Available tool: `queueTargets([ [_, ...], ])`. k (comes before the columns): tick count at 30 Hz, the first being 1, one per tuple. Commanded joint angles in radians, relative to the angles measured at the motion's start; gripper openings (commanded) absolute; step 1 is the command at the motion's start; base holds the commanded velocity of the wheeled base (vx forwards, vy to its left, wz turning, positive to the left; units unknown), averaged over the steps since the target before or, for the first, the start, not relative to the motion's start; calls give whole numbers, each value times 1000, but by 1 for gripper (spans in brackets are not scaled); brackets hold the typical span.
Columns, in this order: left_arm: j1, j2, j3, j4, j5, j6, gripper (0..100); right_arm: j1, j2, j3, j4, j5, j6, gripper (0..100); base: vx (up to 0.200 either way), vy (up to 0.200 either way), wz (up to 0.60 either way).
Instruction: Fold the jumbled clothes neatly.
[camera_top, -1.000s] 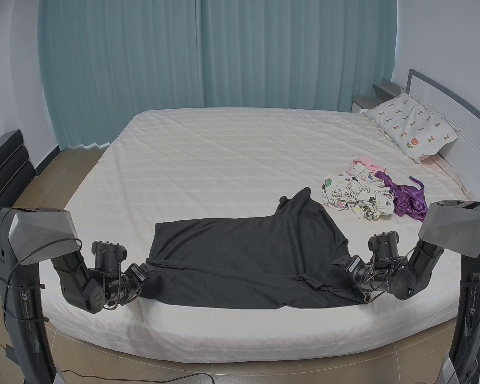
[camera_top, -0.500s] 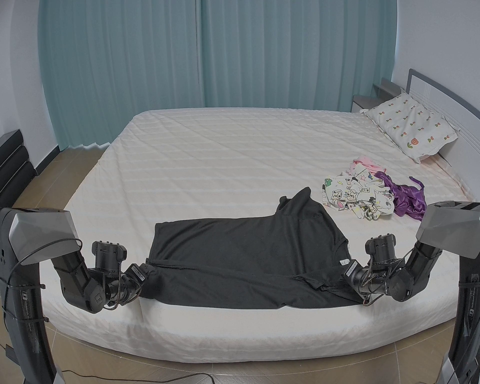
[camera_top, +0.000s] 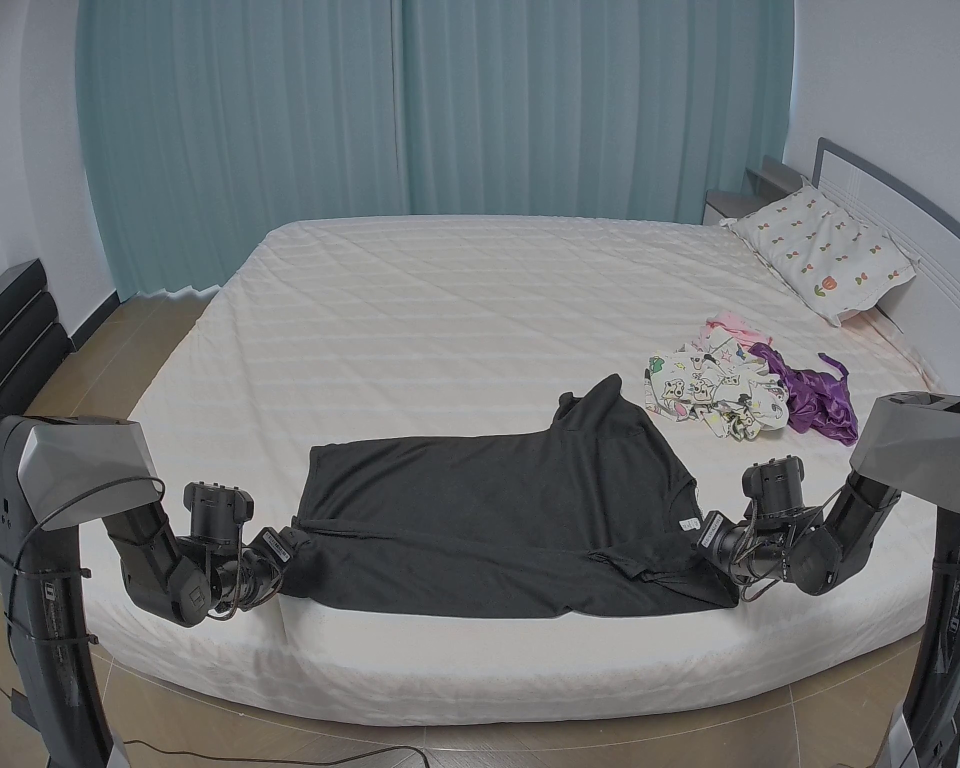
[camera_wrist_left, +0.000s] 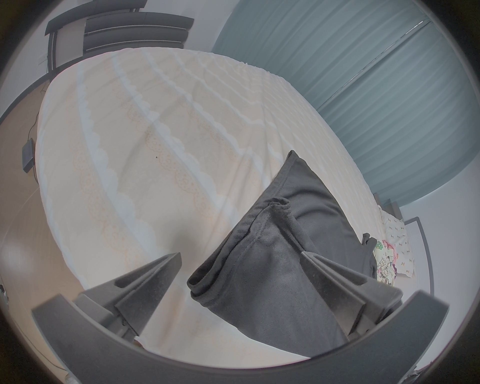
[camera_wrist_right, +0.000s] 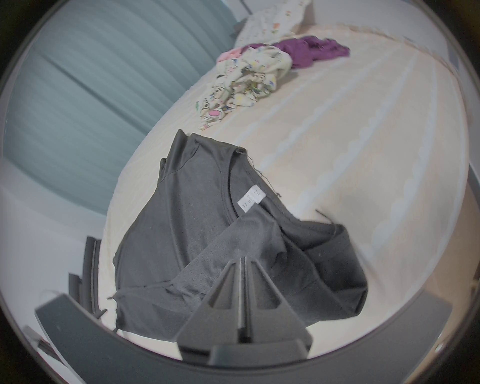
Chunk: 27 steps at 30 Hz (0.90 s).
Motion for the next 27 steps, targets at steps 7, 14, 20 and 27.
queueTargets([
  [7, 0, 4, 2, 0, 2, 2, 100, 16, 72, -181, 138, -11, -57, 100, 0, 0, 0],
  [14, 0, 6, 0, 0, 3, 4, 100, 10, 81, -190, 165, -14, -39, 100, 0, 0, 0],
  [20, 0, 6, 2, 0, 3, 4, 100, 11, 84, -183, 165, -17, -39, 100, 0, 0, 0],
  [27, 0, 6, 0, -2, 2, 4, 100, 3, 72, -157, 165, -23, -42, 100, 0, 0, 0],
])
